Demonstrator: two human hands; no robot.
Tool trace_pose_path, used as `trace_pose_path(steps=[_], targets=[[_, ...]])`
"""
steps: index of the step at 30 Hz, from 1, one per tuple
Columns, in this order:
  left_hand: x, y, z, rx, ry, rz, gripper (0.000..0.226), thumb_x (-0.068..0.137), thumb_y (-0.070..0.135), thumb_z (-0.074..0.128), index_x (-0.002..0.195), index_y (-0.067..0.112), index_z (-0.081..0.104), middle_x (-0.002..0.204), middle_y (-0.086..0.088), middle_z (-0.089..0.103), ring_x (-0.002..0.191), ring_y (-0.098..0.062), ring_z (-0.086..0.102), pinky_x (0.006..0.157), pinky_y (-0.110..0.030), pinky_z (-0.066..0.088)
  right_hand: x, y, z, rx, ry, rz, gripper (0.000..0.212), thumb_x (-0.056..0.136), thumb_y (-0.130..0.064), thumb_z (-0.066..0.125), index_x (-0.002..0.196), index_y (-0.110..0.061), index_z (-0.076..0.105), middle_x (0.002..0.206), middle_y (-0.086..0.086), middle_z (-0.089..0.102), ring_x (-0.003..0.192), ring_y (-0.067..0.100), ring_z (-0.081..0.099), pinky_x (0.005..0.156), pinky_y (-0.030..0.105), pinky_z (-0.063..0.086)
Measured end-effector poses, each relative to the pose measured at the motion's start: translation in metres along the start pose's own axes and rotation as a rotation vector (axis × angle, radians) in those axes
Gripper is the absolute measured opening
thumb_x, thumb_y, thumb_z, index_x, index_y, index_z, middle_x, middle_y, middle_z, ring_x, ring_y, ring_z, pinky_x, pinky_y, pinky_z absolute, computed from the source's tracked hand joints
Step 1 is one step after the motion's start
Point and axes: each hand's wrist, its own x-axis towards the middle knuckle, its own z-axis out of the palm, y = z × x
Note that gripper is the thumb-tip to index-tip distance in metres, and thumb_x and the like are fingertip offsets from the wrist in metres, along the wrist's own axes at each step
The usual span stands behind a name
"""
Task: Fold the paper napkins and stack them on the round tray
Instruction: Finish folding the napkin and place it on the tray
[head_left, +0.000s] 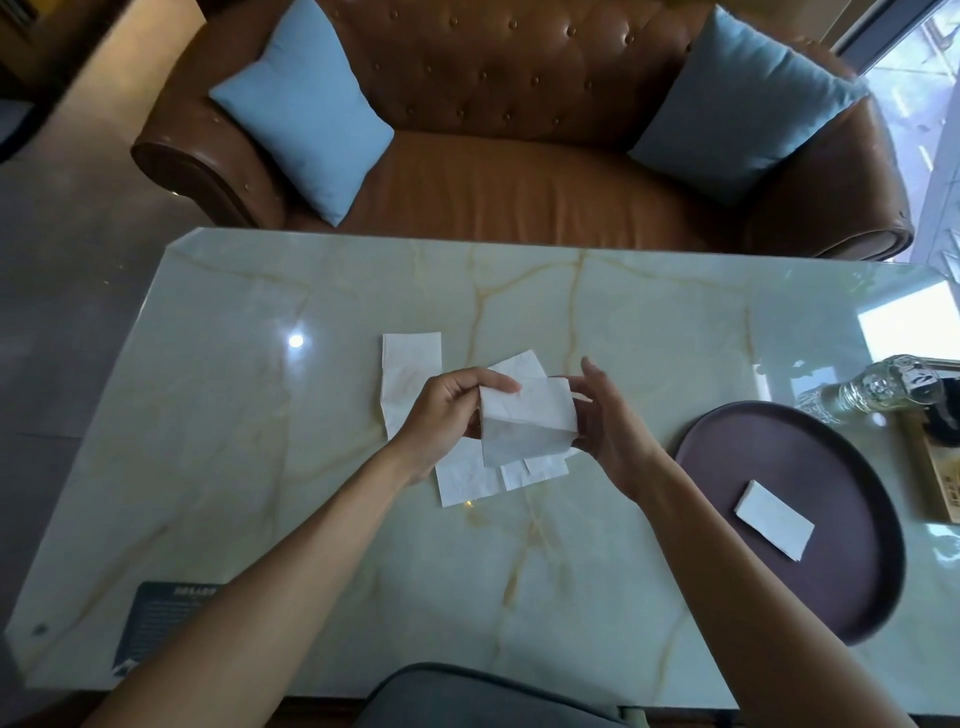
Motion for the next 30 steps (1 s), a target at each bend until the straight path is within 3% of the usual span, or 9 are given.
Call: trace_pose_path(steps=[2,5,11,14,17,21,24,27,30], targets=[[0.002,0.001,0.0,0.006,0.006,0.019,0.052,0.101,-0.002,0.038,0.103,0.031,0.079,0.103,0.006,0.077,0.095,-0.019,0.073,0.075,-0.034,0.063,0.0,0.001,0.0,-0.091,-0.054,-0.032,0.052,0.085,-0.06,0.068,0.114,-0.018,0.078,0.111,0.006,0.079,0.096,0.021,0.073,0.077,0.03,0.054],[0.005,-0.001,-0.001,-0.083,0.008,-0.026,0.042,0.099,0.012,0.048,0.132,0.032,0.063,0.084,0.008,0.074,0.076,-0.013,0.069,0.068,-0.028,0.059,-0.001,0.001,0.001,-0.097,-0.089,-0.088,0.034,0.088,-0.031,0.078,0.115,-0.011,0.077,0.116,0.014,0.078,0.1,0.024,0.074,0.082,0.033,0.056],[0.005,-0.004,-0.004,-0.314,-0.098,-0.274,0.058,0.096,0.056,0.049,0.125,0.011,0.071,0.1,-0.006,0.076,0.085,-0.021,0.072,0.079,-0.035,0.058,0.002,-0.002,0.001,-0.062,-0.082,-0.115,0.03,0.087,-0.02,0.075,0.115,-0.008,0.077,0.118,0.017,0.077,0.103,0.027,0.075,0.089,0.038,0.057],[0.002,-0.008,-0.004,-0.086,-0.03,-0.176,0.036,0.1,0.039,0.061,0.116,0.01,0.075,0.109,-0.017,0.077,0.095,-0.029,0.075,0.088,-0.043,0.06,0.002,-0.004,-0.001,-0.165,-0.099,-0.122,0.024,0.091,-0.021,0.074,0.114,-0.012,0.077,0.113,0.011,0.079,0.104,0.027,0.076,0.089,0.039,0.059],[0.003,-0.005,-0.003,0.007,-0.015,-0.106,0.023,0.102,0.025,0.063,0.115,0.01,0.075,0.108,-0.015,0.078,0.093,-0.024,0.077,0.079,-0.038,0.063,0.0,-0.013,0.004,-0.288,0.037,-0.172,0.037,0.083,-0.035,0.08,0.113,-0.015,0.072,0.106,0.003,0.077,0.093,0.018,0.074,0.076,0.031,0.056],[0.007,0.005,-0.002,0.083,-0.056,-0.064,0.02,0.099,0.02,0.066,0.114,0.01,0.075,0.106,-0.008,0.08,0.093,-0.019,0.077,0.077,-0.035,0.063,0.001,-0.03,0.009,-0.593,0.067,-0.297,0.031,0.089,-0.037,0.079,0.115,-0.022,0.073,0.11,-0.011,0.073,0.097,0.004,0.067,0.081,0.022,0.051],[0.009,0.012,-0.005,0.165,-0.085,-0.028,0.019,0.096,0.021,0.071,0.111,0.01,0.075,0.102,-0.006,0.08,0.088,-0.015,0.075,0.073,-0.032,0.059,0.001,-0.042,0.013,-0.678,-0.018,-0.327,0.018,0.094,-0.028,0.074,0.095,-0.01,0.075,0.085,0.0,0.069,0.077,0.011,0.059,0.073,0.032,0.045],[0.013,0.021,-0.008,0.32,-0.111,0.01,0.019,0.097,0.032,0.069,0.107,0.017,0.076,0.082,0.002,0.072,0.073,-0.009,0.063,0.066,-0.03,0.049,0.001,-0.05,0.018,-0.77,-0.04,-0.33,0.019,0.094,-0.024,0.073,0.087,-0.006,0.075,0.078,0.003,0.065,0.074,0.012,0.054,0.07,0.033,0.041],[0.018,0.026,-0.01,0.529,-0.1,0.075,0.019,0.098,0.038,0.064,0.1,0.026,0.079,0.054,0.017,0.045,0.052,-0.003,0.038,0.052,-0.018,0.031,-0.002,-0.056,0.023,-0.934,-0.011,-0.35,0.02,0.093,-0.034,0.073,0.083,-0.017,0.077,0.076,-0.007,0.07,0.07,0.007,0.06,0.067,0.026,0.045]])
